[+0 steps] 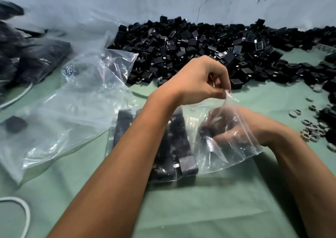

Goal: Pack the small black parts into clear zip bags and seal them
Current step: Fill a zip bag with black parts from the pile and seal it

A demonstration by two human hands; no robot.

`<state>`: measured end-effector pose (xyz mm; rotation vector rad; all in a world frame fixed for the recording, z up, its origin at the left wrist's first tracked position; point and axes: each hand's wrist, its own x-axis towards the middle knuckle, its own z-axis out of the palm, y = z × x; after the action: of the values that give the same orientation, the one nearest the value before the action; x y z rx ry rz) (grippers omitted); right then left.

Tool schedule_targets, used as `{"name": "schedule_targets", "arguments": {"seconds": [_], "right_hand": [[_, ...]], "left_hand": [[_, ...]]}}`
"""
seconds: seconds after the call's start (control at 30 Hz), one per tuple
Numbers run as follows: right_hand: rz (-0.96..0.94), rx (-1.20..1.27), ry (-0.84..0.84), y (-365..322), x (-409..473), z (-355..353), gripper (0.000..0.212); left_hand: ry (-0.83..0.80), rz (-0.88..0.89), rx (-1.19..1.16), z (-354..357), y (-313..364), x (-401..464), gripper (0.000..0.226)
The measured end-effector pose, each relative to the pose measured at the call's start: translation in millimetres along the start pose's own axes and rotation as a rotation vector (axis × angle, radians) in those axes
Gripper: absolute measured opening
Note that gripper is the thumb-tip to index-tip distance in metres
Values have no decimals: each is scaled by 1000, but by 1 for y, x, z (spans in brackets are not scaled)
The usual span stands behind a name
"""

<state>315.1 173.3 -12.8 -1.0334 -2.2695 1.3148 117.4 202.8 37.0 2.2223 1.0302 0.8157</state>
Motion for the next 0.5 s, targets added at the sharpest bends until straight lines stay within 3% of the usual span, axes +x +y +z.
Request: {"name": "schedule_targets", "arguments": {"seconds": [0.13,0.27,0.37,0.5], "right_hand": [[-13,-6,-177,-1,3,-1,32],[-21,34,-191,-3,2,1,12],[-33,-27,-199,-2,2,4,24],[103,158,-266,2,3,8,50]], "left_hand": [[18,-3,39,6,0,1,8],[32,1,62,7,-3,1,8],[45,18,100,10,-4,2,8],[46,39,143,13,-6,3,8]]}}
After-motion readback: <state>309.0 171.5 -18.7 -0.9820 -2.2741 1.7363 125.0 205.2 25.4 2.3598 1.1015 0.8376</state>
